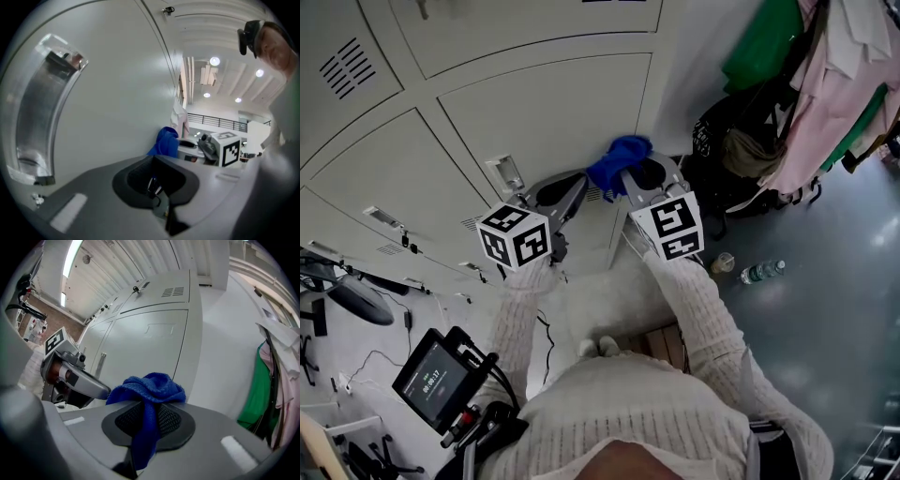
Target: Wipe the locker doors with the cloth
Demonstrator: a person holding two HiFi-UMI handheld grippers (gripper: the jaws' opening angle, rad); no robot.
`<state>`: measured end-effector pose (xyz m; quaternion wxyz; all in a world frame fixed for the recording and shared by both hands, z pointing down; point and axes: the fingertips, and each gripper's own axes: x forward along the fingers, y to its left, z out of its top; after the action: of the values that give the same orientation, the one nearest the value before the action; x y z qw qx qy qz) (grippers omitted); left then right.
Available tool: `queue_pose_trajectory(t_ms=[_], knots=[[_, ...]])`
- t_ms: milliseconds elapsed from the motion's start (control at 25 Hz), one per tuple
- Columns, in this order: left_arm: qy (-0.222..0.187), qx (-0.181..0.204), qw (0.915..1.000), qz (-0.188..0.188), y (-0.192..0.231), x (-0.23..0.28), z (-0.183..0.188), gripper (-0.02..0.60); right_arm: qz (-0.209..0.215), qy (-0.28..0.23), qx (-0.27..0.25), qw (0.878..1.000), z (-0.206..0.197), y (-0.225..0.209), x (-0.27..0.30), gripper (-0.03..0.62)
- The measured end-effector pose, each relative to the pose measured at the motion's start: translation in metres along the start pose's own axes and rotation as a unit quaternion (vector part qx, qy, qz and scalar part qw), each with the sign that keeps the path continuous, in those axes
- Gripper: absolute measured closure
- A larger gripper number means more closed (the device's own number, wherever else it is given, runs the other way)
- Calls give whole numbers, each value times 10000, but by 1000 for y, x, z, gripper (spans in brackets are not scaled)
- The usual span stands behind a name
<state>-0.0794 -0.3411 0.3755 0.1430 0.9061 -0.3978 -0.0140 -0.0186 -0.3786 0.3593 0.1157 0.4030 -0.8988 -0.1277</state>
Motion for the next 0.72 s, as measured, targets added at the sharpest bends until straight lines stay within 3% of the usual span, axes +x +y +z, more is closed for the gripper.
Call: queue_pose_trajectory(t_ms=[400, 720], knots=[[386, -610, 9974, 82, 14, 1, -60, 575, 346, 673, 111, 9971, -56, 30, 11, 540], [535, -897, 9941, 299, 26, 3, -94, 575, 533, 1373, 864, 9853, -122, 50, 20, 540]])
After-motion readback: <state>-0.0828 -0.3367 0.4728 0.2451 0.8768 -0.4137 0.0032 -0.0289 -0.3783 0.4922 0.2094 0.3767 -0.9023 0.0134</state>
